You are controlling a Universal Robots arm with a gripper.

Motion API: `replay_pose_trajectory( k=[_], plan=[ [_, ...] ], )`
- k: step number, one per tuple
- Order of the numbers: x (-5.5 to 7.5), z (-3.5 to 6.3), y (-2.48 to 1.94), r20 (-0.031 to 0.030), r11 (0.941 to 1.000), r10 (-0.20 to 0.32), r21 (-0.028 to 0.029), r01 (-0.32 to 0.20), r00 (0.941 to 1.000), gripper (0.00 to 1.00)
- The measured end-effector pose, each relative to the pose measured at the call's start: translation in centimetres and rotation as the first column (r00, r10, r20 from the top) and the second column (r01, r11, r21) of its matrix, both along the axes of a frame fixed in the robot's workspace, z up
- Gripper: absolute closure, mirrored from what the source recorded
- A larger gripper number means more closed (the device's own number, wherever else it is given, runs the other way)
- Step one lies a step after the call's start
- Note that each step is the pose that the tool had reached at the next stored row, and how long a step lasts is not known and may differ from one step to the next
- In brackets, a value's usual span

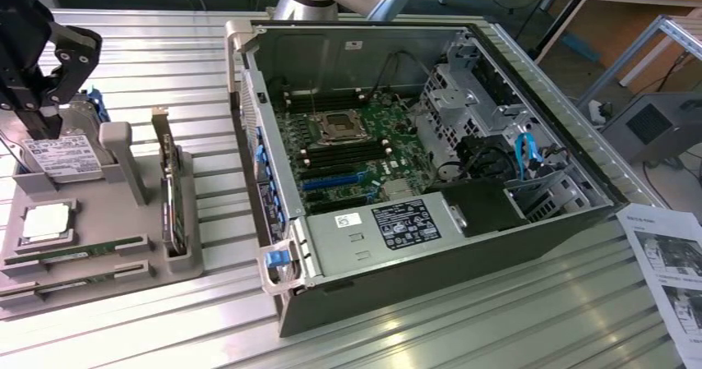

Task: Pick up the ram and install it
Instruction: 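Pick up the ram and move it above insertion slot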

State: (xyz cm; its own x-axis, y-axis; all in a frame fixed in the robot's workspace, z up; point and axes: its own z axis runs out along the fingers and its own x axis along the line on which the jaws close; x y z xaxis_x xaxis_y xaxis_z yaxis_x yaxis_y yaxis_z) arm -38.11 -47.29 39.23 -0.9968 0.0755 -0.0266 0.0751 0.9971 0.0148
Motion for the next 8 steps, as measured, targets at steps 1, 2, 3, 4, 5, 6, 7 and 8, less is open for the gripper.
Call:
replay_pose_trajectory(
  k=[1,2,3,4,5,6,7,8],
  plan=[
    [0.00,0.00,0.00,0.0000,1.0000,0.000,0.0000,0.000,1.0000,0.89],
    [0.00,0.00,0.00,0.0000,1.0000,0.000,0.0000,0.000,1.0000,0.89],
    [0.00,0.00,0.00,0.0000,1.0000,0.000,-0.0001,0.000,1.0000,0.89],
    [0.01,0.00,-0.01,0.0001,1.0000,0.000,0.0000,0.000,1.0000,0.89],
    [0.00,0.00,-0.01,0.0001,1.0000,0.001,0.0000,-0.001,1.0000,0.89],
    [0.00,0.00,-0.01,0.0000,1.0000,0.004,-0.0001,-0.004,1.0000,0.89],
    [0.00,0.00,-0.01,0.0001,0.9999,0.010,0.0000,-0.010,0.9999,0.89],
    [0.00,0.00,-0.02,0.0000,0.9998,0.019,-0.0001,-0.019,0.9998,0.89]
  ],
)
